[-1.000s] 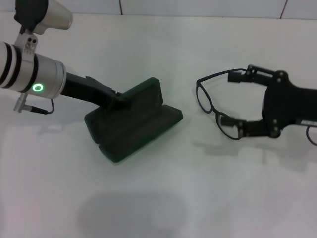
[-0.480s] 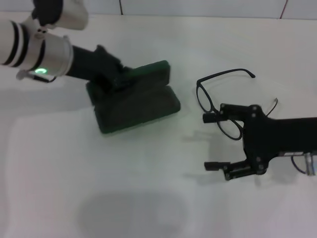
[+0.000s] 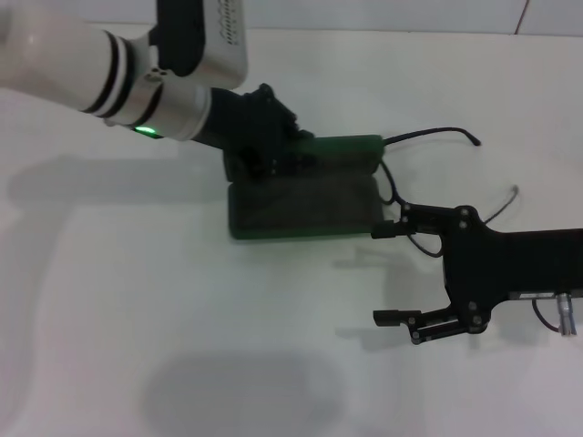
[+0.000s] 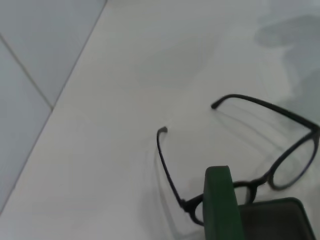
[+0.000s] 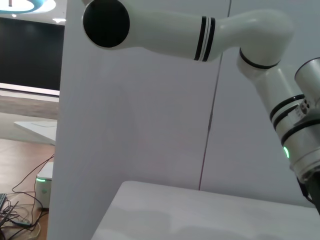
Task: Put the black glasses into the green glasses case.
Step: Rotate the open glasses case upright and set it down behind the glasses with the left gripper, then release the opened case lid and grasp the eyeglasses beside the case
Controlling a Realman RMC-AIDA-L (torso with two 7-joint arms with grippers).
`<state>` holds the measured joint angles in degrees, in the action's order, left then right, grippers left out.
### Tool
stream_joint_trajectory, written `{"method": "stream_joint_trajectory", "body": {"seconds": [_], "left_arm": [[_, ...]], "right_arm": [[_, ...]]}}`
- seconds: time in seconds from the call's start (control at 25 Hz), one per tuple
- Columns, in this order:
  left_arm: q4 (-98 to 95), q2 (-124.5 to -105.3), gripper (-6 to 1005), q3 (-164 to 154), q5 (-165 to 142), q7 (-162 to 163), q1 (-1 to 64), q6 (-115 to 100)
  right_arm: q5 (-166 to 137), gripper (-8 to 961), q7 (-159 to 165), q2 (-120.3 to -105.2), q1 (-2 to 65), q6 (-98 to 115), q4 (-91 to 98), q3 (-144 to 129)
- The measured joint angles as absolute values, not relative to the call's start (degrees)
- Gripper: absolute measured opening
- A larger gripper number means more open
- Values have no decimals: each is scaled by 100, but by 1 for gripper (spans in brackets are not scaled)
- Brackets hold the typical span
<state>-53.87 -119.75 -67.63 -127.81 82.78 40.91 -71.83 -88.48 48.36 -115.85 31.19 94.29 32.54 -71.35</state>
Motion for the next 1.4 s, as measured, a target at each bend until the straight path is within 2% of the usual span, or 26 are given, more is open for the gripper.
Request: {"method": "stream_joint_trajectory", "body": {"seconds": [0.64, 0.8, 1.08, 1.4], "left_arm": [[-5156, -11998, 327, -7203, -11879, 7849, 3868, -6481], [-5304, -11997, 413, -7232, -11686, 7825, 3715, -6287], [-5168, -11967, 564, -6893, -9190, 7139, 3039, -6446], [-3255, -11984, 565, -6766, -6211, 5758, 2536, -7442]], "right_arm": [[-8857, 853, 4825, -11526, 2949, 9363, 3322, -6812], [-8852, 853, 4824, -11502, 2929, 9339, 3327, -6633], [-8839, 848, 4866, -11533, 2910, 9286, 3315, -6012], [-8915, 835, 6533, -11547, 2967, 8430, 4274, -5987]]}}
